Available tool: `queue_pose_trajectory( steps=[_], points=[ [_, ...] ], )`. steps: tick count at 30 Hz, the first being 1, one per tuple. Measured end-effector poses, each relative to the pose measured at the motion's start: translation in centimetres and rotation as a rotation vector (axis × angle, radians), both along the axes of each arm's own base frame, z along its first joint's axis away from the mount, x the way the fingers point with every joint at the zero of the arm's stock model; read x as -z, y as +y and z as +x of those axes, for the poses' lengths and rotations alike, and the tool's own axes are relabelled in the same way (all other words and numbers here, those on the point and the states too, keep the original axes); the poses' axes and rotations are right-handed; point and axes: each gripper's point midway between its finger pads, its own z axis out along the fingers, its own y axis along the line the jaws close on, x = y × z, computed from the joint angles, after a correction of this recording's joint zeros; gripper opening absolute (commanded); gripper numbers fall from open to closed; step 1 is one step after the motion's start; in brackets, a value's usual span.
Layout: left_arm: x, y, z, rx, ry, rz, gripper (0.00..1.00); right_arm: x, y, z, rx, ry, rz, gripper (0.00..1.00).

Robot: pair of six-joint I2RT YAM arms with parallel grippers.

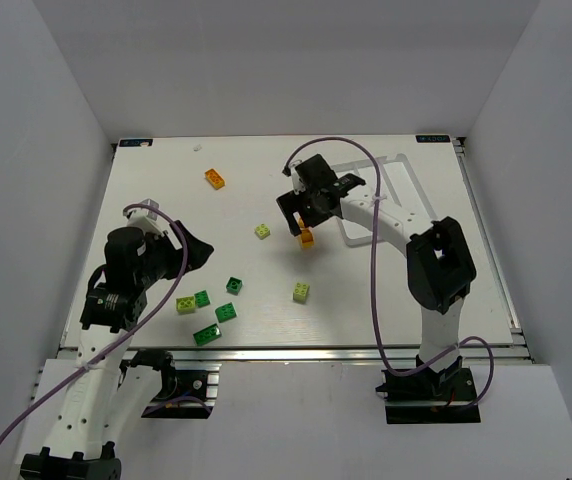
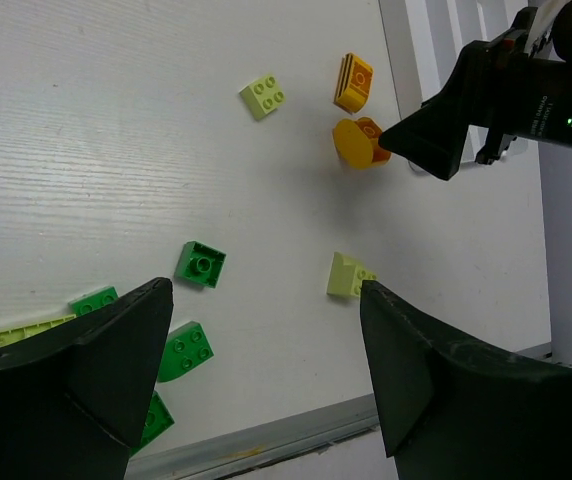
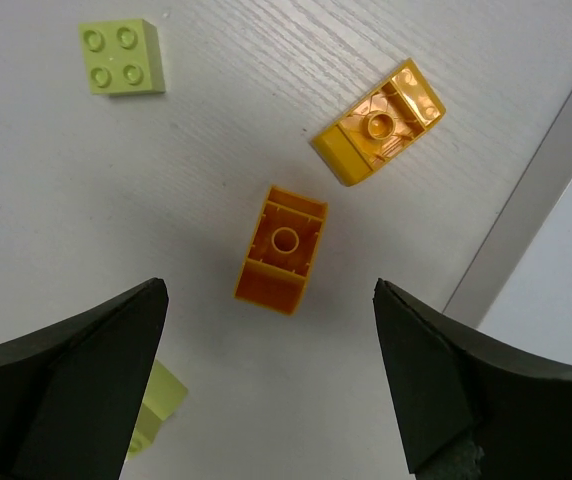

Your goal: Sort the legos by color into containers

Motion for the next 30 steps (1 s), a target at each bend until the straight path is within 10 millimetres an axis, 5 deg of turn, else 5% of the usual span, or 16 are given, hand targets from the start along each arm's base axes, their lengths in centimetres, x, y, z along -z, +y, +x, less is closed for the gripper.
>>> queue_pose_trajectory(
  steps=[7,16,20,21,23,30],
  points=[
    [0.2,0.0,-0.1,-0.001,0.007,0.0,0.85,1.5,-0.4,-0.1,0.015,0.013,-0.023,0.79],
    [1.5,0.0,-0.4,-0.014,0.047,-0.015,0.85,6.3,-0.4,-0.3,0.012,0.089,-0.074,0.68],
    [1.5,0.1,-0.6,-0.027,0.05,-0.023,0.85,7.4,-0.3,-0.2,0.01,0.108,-0.087,0.45],
    [1.4,0.2,-0.6,-0.032,0.049,-0.024,0.85,7.5,-0.4,-0.2,0.008,0.109,-0.088,0.25],
    [1.4,0.3,-0.7,-0.041,0.05,-0.025,0.85,7.4,-0.3,-0.2,0.007,0.11,-0.084,0.07],
    [2.6,0.4,-0.7,-0.067,0.088,-0.035,0.85,4.1,1.7,0.0,-0.07,0.112,0.033,0.0]
  ],
)
